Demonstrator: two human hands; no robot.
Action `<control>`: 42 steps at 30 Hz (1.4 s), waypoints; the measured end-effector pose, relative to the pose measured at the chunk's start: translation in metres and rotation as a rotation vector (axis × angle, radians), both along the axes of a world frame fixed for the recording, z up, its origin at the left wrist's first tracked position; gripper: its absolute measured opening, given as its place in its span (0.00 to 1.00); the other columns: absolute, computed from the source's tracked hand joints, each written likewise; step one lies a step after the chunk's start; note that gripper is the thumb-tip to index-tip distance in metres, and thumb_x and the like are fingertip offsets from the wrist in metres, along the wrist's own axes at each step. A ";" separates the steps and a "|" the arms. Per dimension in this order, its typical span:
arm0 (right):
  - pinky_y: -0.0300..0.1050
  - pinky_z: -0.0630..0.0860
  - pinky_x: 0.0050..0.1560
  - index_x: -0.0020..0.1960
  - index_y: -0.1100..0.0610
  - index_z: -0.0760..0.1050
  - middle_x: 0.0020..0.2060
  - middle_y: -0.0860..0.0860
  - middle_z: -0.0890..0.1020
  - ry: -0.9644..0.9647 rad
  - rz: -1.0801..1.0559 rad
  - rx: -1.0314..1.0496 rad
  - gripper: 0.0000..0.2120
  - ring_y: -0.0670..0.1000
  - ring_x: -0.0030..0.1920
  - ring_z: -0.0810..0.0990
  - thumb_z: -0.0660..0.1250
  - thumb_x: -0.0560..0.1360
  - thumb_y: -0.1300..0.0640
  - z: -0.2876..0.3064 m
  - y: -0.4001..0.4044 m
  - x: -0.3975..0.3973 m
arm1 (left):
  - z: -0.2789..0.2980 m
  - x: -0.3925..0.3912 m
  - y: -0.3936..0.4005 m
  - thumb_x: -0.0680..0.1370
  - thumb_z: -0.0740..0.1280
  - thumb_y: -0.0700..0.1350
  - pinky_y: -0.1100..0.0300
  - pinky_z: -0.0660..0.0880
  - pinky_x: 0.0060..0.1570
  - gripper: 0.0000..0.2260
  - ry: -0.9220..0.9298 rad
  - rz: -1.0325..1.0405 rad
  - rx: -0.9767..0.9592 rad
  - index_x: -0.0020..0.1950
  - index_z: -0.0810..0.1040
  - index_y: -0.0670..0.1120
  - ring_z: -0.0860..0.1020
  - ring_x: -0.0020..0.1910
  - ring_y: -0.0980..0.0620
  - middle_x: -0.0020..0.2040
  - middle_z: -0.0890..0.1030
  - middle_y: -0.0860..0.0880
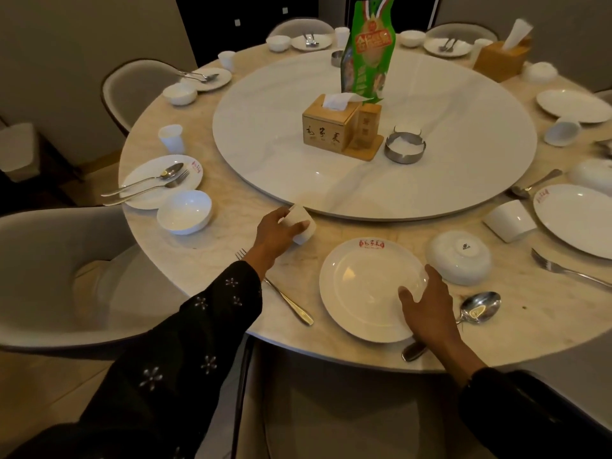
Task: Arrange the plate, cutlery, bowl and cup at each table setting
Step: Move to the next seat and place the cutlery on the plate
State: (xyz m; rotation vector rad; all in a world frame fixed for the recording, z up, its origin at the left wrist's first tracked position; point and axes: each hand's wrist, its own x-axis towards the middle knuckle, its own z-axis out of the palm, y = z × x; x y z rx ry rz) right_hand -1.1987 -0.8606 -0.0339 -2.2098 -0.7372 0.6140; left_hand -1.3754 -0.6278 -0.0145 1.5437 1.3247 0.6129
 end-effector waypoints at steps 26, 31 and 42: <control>0.59 0.66 0.69 0.76 0.55 0.56 0.72 0.57 0.66 0.034 -0.048 -0.027 0.31 0.60 0.71 0.66 0.66 0.77 0.54 0.005 0.002 -0.003 | 0.015 -0.017 0.029 0.66 0.79 0.42 0.52 0.68 0.67 0.39 0.390 -0.798 0.399 0.73 0.65 0.46 0.70 0.67 0.46 0.70 0.70 0.45; 0.59 0.67 0.68 0.76 0.56 0.56 0.71 0.58 0.67 0.023 -0.038 -0.037 0.31 0.60 0.70 0.67 0.66 0.77 0.54 0.010 0.002 -0.004 | 0.015 -0.018 0.021 0.67 0.79 0.41 0.58 0.65 0.64 0.38 0.390 -0.773 0.418 0.73 0.65 0.46 0.70 0.68 0.46 0.71 0.69 0.45; 0.54 0.66 0.68 0.76 0.59 0.56 0.72 0.58 0.66 0.033 0.051 -0.090 0.30 0.59 0.71 0.66 0.65 0.78 0.57 0.026 0.000 -0.001 | 0.011 -0.032 0.003 0.67 0.78 0.39 0.55 0.60 0.72 0.46 0.413 -0.707 0.345 0.78 0.54 0.46 0.62 0.74 0.47 0.77 0.60 0.45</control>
